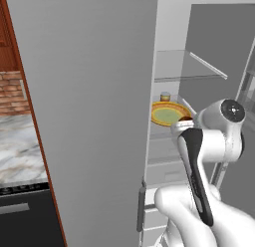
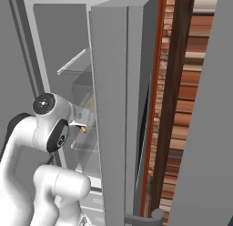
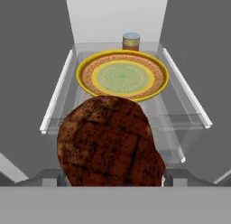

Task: Retrieve the steak from the fridge and place it on the saucepan with marinade on the stove.

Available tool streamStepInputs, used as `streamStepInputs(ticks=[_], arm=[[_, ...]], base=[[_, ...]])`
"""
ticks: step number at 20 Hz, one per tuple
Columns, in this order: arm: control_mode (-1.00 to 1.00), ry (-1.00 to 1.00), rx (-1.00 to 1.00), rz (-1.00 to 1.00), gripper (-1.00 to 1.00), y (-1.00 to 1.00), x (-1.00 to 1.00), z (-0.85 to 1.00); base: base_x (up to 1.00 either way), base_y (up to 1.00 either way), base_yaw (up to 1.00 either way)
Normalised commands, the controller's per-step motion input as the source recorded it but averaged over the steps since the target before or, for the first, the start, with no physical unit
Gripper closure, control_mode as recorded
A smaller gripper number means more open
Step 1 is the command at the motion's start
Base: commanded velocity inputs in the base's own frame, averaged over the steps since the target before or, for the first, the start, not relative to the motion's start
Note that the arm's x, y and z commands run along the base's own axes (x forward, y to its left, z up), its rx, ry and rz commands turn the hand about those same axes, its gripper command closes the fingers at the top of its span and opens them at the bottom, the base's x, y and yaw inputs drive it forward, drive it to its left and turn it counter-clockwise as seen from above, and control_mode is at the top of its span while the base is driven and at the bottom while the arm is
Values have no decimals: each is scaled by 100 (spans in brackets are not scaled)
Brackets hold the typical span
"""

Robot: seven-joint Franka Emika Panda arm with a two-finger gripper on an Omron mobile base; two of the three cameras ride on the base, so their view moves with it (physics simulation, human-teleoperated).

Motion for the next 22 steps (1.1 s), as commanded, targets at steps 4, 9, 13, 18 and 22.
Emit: streamStepInputs(ticks=[4, 9, 13, 18, 22], arm=[[-100, 14, 2, 0, 100, 21, -72, 43], [-100, 16, 1, -2, 100, 18, -75, 44], [-100, 14, 1, -3, 100, 12, -63, 38], [-100, 15, 2, -4, 100, 4, -42, 42], [-100, 13, 2, 0, 100, 0, -40, 24]], base=[[0, 0, 0], [0, 0, 0], [0, 0, 0], [0, 0, 0], [0, 0, 0]])
